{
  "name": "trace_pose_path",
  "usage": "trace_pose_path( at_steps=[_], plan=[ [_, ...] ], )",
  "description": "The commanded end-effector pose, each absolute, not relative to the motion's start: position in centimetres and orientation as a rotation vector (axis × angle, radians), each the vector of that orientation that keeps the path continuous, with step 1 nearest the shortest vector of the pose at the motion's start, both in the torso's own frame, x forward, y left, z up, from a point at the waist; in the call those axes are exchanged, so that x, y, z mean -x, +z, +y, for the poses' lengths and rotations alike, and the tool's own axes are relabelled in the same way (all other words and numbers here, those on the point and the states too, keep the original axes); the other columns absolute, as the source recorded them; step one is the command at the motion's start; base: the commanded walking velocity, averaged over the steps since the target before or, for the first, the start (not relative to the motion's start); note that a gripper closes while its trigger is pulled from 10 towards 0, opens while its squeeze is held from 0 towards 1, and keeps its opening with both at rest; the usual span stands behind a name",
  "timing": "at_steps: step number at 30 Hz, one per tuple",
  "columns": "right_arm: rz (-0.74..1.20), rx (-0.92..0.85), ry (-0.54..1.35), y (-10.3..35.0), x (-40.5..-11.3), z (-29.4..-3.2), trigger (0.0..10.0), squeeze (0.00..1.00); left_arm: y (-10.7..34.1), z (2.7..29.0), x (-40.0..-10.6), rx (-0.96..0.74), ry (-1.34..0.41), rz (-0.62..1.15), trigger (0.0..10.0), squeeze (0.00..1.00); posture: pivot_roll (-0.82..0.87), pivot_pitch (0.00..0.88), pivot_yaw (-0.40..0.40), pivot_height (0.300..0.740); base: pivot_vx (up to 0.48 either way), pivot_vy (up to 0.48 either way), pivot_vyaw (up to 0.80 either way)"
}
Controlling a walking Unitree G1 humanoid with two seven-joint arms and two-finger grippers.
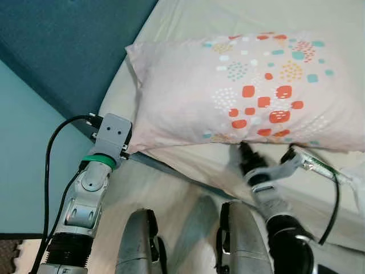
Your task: Clean up the room
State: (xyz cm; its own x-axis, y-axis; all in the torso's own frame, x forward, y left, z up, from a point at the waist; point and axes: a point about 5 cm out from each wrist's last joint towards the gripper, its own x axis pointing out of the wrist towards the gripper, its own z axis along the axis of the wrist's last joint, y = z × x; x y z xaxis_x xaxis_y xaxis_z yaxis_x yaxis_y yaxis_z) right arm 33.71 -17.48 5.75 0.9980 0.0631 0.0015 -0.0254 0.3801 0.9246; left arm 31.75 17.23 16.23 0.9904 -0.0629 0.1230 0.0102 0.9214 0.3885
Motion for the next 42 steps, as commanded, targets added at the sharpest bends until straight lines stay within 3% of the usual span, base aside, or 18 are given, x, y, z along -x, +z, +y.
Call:
trace_pose_path(
  at_steps=[1,6,7,8,19,26,37,39,42],
  plan=[
    [0.042,-1.189,0.038,4.8,-33.0,-17.8,0.0,0.00,15.3,17.5,-31.2,-0.403,-0.042,-0.090,10.0,0.00,0.07,0.327,0.156,0.620,0.000,0.000,0.00],
    [0.046,-1.144,0.031,4.6,-32.8,-18.1,0.4,0.00,15.1,17.3,-30.8,-0.402,-0.050,-0.077,10.0,0.00,0.08,0.334,0.158,0.620,0.000,0.000,0.00],
    [0.047,-1.099,0.048,4.8,-32.8,-18.2,10.0,0.00,15.1,17.1,-30.7,-0.400,-0.054,-0.074,10.0,0.00,0.07,0.337,0.159,0.620,0.000,0.000,0.00],
    [0.039,-1.074,0.065,5.1,-33.0,-18.3,10.0,1.00,15.0,17.0,-30.7,-0.398,-0.057,-0.072,10.0,0.00,0.07,0.338,0.158,0.620,0.000,0.000,0.00],
    [-0.132,-1.206,0.255,6.3,-31.6,-18.6,10.0,1.00,15.0,16.4,-30.3,-0.392,-0.076,-0.058,10.0,0.00,0.07,0.350,0.164,0.620,0.000,0.000,0.00],
    [-0.179,-1.309,0.220,4.9,-29.7,-19.3,10.0,1.00,15.0,16.1,-30.2,-0.392,-0.091,-0.049,10.0,0.00,0.07,0.364,0.179,0.620,0.000,0.000,0.00],
    [-0.214,-1.295,0.318,7.3,-31.6,-20.4,10.0,1.00,15.6,16.4,-30.0,-0.396,-0.086,-0.048,10.0,0.00,0.10,0.388,0.198,0.620,0.000,0.000,0.00],
    [-0.225,-1.286,0.341,8.6,-32.8,-20.5,10.0,0.00,15.9,16.6,-29.9,-0.394,-0.076,-0.050,10.0,0.00,0.11,0.390,0.195,0.620,0.000,0.000,0.00],
    [-0.229,-1.277,0.325,9.6,-33.8,-20.8,10.0,0.00,16.2,16.8,-29.8,-0.393,-0.067,-0.055,10.0,0.00,0.12,0.389,0.190,0.620,0.000,0.000,0.00]
  ],
)
